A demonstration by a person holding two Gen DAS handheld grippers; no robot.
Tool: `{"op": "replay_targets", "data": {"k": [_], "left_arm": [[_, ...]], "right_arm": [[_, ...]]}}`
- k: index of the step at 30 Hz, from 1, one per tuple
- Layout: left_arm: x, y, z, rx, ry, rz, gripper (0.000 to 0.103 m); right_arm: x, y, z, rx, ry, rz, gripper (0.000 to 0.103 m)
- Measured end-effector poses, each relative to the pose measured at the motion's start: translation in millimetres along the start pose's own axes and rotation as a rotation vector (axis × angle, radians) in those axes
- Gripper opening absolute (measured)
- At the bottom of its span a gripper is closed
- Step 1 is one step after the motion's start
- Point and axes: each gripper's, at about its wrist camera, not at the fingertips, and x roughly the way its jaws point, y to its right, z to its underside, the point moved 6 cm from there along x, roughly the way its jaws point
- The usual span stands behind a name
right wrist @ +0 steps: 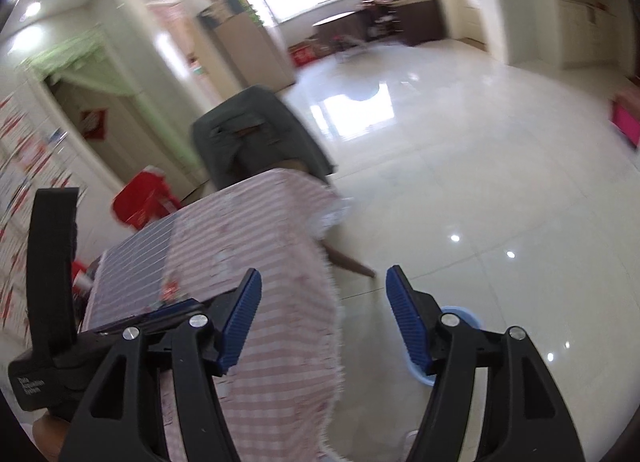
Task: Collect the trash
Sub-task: 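Open the left tool to drop the sprig into the blue bucket, then grasp the red-brown paper bag with the left tool while the right tool grasps the clear plastic tray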
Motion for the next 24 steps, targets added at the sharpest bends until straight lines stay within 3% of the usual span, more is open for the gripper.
{"op": "replay_targets", "data": {"k": [8,11,15,24], "left_arm": [[-48.8,-139.0,31.0,-0.162,0.04,-0.104,0.07],[-52.5,-198.2,53.7,-0.176,0.014,-0.179,0.07],[-42.0,-249.1,76.2,-0.163,-0.037,-0.23,0.07],[5.1,-283.2,96.1,-0.014,-0.123,-0.269,0.071]], "right_arm": [[37.8,-128.2,41.5,-0.124,-0.112,-0.146,0.065],[54.8,-164.1,61.6,-0.14,-0.161,-0.176,0.065],[72.7,-191.2,87.3,-0.137,-0.207,-0.182,0.065],[121.1,-212.2,134.1,-0.023,-0.29,-0.168,0.065]]}}
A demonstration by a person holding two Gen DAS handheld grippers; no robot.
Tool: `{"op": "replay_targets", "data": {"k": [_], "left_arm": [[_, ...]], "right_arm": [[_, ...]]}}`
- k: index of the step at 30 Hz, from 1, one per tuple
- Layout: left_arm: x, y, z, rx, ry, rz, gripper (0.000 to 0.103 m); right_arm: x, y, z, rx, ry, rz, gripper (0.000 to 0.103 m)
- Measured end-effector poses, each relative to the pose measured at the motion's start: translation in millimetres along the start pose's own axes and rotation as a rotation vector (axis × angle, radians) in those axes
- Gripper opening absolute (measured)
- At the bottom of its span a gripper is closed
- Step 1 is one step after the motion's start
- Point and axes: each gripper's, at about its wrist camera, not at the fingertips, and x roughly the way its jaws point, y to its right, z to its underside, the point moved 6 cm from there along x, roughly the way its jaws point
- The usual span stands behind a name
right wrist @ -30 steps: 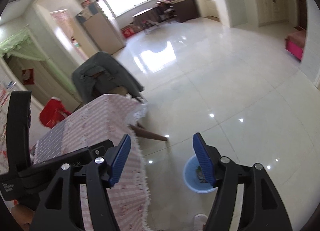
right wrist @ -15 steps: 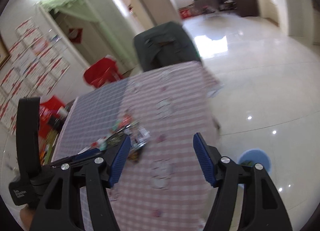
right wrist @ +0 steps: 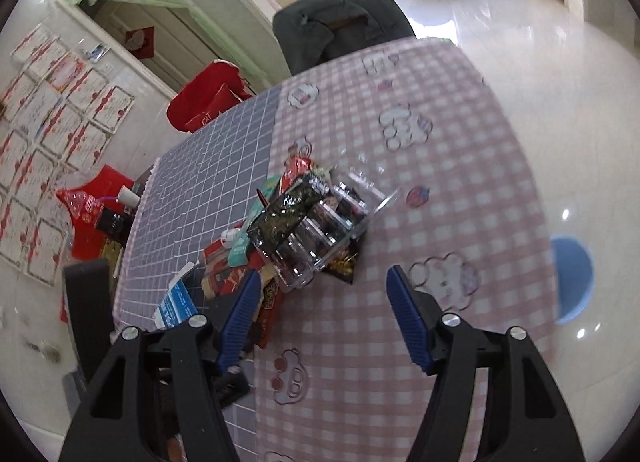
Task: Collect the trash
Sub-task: 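Grasp the red-brown paper bag with the left tool while the right tool grasps the clear plastic tray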
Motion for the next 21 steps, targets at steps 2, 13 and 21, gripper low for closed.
{"op": "replay_targets", "data": {"k": [2,13,21], "left_arm": [[8.7,2.1,-1.5,0.045,-0.002,-0.016,0.071],[22.5,-8.5,-4.9,0.05,-0.002,0.077,0.051],[1.1,-24.5,-4.6,-0.065,0.053,0.194,0.026]], "right_arm": [[14.6,3.6,4.7,0.059,-0.02,-0.029,0.065],[70.2,34.8,-1.6,0.336,-0.043,-0.137,0.065],[96.4,38.4,-10.7,0.396,-0.048,-0.242,0.06]]}}
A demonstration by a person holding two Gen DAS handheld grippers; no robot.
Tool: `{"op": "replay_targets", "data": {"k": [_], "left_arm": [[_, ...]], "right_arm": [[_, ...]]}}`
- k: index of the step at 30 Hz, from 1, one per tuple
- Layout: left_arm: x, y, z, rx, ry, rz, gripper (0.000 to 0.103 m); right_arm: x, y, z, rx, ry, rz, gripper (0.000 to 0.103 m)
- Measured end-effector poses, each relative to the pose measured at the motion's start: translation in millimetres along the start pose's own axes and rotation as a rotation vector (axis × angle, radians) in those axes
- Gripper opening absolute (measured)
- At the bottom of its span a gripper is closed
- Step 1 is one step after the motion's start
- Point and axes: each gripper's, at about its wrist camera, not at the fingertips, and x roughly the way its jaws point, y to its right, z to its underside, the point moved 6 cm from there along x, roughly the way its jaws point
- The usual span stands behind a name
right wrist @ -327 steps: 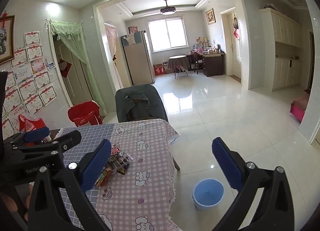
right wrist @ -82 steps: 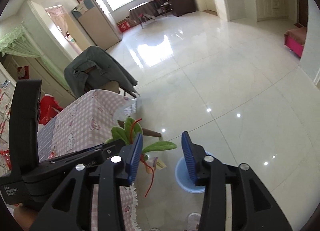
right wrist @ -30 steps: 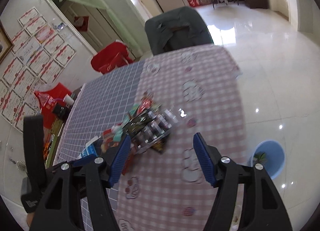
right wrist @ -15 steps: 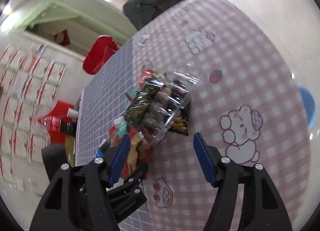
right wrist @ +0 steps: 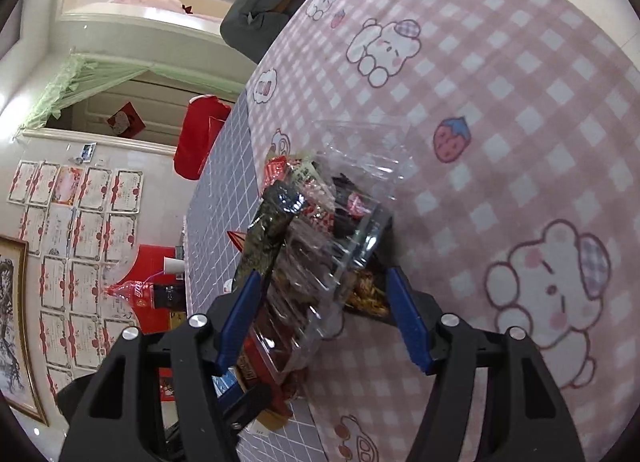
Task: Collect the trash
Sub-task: 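Grasp the red-brown paper bag with the left tool while the right tool grasps the clear plastic tray, then carry the paper bag and plastic tray in both tools over the blue bucket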
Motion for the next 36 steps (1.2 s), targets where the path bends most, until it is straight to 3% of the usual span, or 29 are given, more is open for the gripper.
{"op": "replay_targets", "data": {"k": [2,7,10,16,23,31,36], "left_arm": [[-8.2,-3.4,-2.3,-0.03,0.018,0.013,0.022],[-28.8,-11.1,-8.8,-0.113,0.067,0.041,0.017],[-43.4,-14.3,-12.0,-0.17,0.094,0.065,0.015],[-71.5,-13.8,-13.2,-0.249,0.146,0.098,0.013],[-91.2,-1.3,-11.8,-0.301,0.181,0.124,0.013],[-118.3,42.2,-26.1,-0.248,0.256,0.128,0.013],[-123.8,87.7,-37.0,-0.207,0.268,0.187,0.013]], "right_arm": [[2.6,-4.5,-1.0,-0.015,-0.011,-0.019,0.034],[-8.6,-13.3,-4.2,-0.045,0.004,-0.022,0.028],[-21.8,-27.2,-5.7,-0.092,0.015,-0.038,0.019],[-44.1,-51.2,-2.4,-0.193,0.009,-0.04,0.018],[-75.8,-56.6,7.9,-0.311,-0.001,0.031,0.018],[-114.0,-47.3,8.6,-0.348,0.02,0.04,0.018],[-152.5,-30.7,-5.6,-0.321,0.068,0.043,0.018]]}}
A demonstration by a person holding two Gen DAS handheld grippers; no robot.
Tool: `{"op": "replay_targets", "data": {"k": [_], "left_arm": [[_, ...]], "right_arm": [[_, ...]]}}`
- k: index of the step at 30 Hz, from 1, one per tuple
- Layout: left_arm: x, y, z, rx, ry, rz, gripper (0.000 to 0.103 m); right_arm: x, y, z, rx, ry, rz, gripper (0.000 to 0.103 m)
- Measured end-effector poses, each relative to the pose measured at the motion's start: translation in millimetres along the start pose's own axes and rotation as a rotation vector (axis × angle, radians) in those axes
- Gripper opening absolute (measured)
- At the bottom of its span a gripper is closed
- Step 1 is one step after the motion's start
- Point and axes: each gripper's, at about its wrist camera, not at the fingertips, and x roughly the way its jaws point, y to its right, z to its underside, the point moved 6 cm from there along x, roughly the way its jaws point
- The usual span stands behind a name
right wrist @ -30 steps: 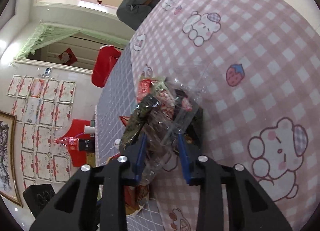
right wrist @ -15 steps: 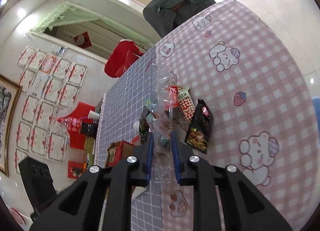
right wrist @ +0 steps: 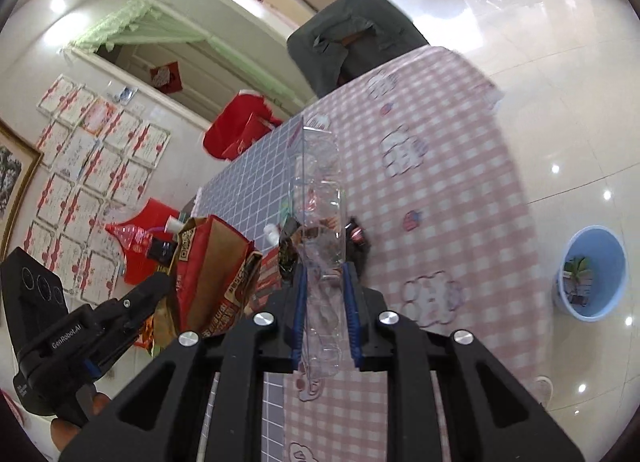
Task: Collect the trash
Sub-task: 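Carry the paper bag and plastic tray in both tools over the blue bucket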
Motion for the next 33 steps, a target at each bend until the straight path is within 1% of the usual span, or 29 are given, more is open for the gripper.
{"op": "replay_targets", "data": {"k": [3,8,9,13,17,21,25,28,31,33], "left_arm": [[9.2,35.6,3.2,0.033,-0.011,0.04,0.013],[33.9,99.1,12.1,0.103,-0.049,0.1,0.013],[41.5,117.8,15.5,0.121,-0.059,0.118,0.013],[67.5,168.9,28.6,0.175,-0.103,0.168,0.013],[99.6,223.7,48.6,0.227,-0.159,0.217,0.013],[131.3,267.2,66.1,0.259,-0.212,0.241,0.013],[157.9,296.5,78.8,0.284,-0.252,0.241,0.013],[175.4,308.4,85.4,0.296,-0.281,0.233,0.013],[188.2,312.6,89.5,0.308,-0.299,0.222,0.013],[196.3,316.5,93.5,0.317,-0.312,0.215,0.013]], "right_arm": [[-26.3,18.7,-7.1,0.026,0.037,0.016,0.018],[-69.9,62.4,-16.9,0.078,0.099,0.063,0.018],[-81.9,76.0,-19.2,0.095,0.116,0.079,0.018],[-116.2,118.5,-25.1,0.149,0.162,0.13,0.018],[-149.5,166.5,-29.2,0.209,0.204,0.193,0.018],[-173.6,210.5,-31.3,0.257,0.228,0.252,0.018],[-186.4,248.1,-35.4,0.297,0.238,0.296,0.018],[-187.4,264.5,-37.9,0.326,0.242,0.317,0.018],[-187.4,277.9,-41.4,0.371,0.271,0.296,0.023],[-183.5,282.4,-43.5,0.395,0.283,0.278,0.041]]}}
